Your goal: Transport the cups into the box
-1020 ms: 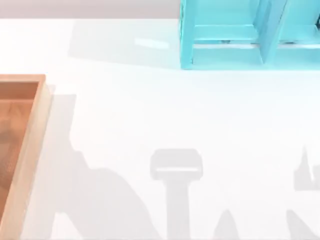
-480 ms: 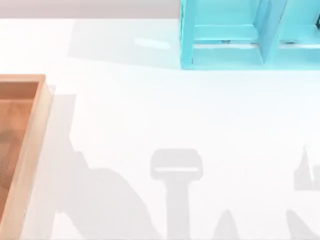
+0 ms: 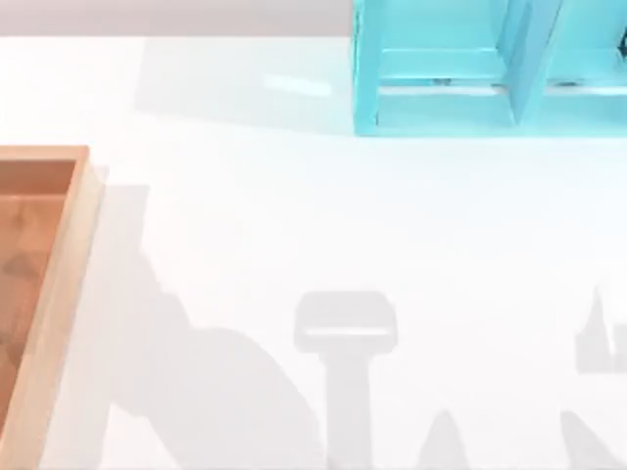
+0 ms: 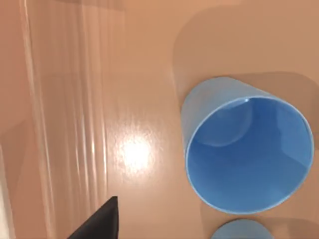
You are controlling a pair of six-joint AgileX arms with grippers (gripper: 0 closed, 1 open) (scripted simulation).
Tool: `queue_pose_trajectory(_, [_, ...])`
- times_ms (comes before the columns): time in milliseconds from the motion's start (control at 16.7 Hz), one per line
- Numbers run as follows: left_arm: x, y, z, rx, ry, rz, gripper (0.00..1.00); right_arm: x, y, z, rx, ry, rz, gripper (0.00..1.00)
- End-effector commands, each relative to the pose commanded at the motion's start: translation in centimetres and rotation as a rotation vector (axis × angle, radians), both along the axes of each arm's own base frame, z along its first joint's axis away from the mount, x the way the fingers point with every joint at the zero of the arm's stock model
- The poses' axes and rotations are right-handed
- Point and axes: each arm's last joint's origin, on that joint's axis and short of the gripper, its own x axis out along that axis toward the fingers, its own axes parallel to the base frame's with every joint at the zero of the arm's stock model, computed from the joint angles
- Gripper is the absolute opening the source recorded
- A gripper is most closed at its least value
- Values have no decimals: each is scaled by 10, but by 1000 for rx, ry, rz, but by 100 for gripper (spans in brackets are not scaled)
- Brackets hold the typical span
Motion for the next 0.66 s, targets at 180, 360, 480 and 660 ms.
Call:
queue_pose_trajectory(180, [2,1,27,-3,8,0,100,0,0,0,0,0,0,100])
queue_pose_trajectory(360, [1,1,58,-3,9,1,100,0,0,0,0,0,0,100])
queue_pose_trajectory(480, [-2,0,75,-2,7,3,100,0,0,0,0,0,0,100])
queue_pose_trajectory(660, [-3,-1,83,-1,5,3,100,0,0,0,0,0,0,100])
